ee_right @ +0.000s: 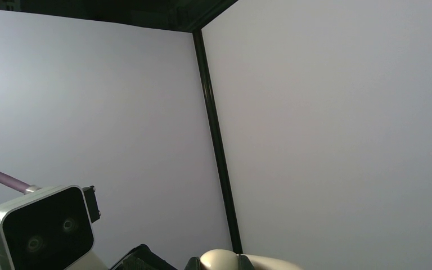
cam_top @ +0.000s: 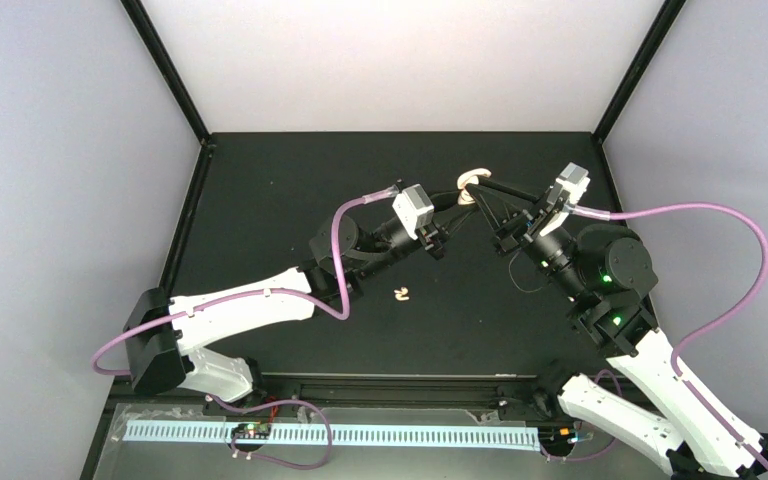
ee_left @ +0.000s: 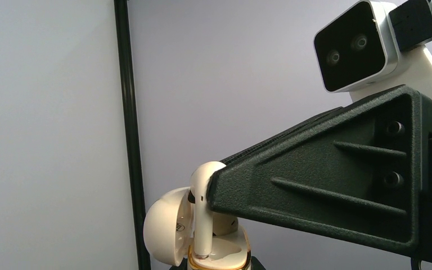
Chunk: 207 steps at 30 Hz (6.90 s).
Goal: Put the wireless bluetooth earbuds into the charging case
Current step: Place the earbud in the charging case, then close the charging case, then place the charging case at the center of the board, then pick up the charging case at the center of the board.
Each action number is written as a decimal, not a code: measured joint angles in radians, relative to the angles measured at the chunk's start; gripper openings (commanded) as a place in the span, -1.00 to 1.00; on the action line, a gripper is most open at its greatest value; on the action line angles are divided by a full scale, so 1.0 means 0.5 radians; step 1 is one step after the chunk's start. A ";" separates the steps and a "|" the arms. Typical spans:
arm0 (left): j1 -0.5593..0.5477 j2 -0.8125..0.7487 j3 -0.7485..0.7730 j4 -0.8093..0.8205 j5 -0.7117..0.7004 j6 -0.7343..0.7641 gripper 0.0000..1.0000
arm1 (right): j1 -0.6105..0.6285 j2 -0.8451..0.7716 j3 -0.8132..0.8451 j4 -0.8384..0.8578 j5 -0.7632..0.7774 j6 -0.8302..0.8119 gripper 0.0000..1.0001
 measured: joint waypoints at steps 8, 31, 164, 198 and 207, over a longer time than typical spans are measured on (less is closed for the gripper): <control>0.000 0.000 0.055 -0.056 -0.007 -0.039 -0.97 | 0.000 -0.011 0.000 -0.002 0.000 0.000 -0.82; 0.000 -0.002 0.079 -0.080 -0.018 -0.079 -0.97 | 0.000 -0.026 0.000 -0.018 -0.024 0.002 -0.43; 1.680 1.507 0.729 -1.781 0.917 -1.024 -0.86 | 0.000 0.024 -0.137 -1.418 0.347 0.106 0.22; 1.774 0.954 0.192 -1.939 0.648 -0.945 0.98 | 0.000 0.153 -0.125 -1.373 0.353 0.115 0.24; 1.599 -0.088 -0.247 -1.945 0.314 -0.937 0.97 | -0.041 0.672 -0.092 -1.203 0.455 0.329 0.28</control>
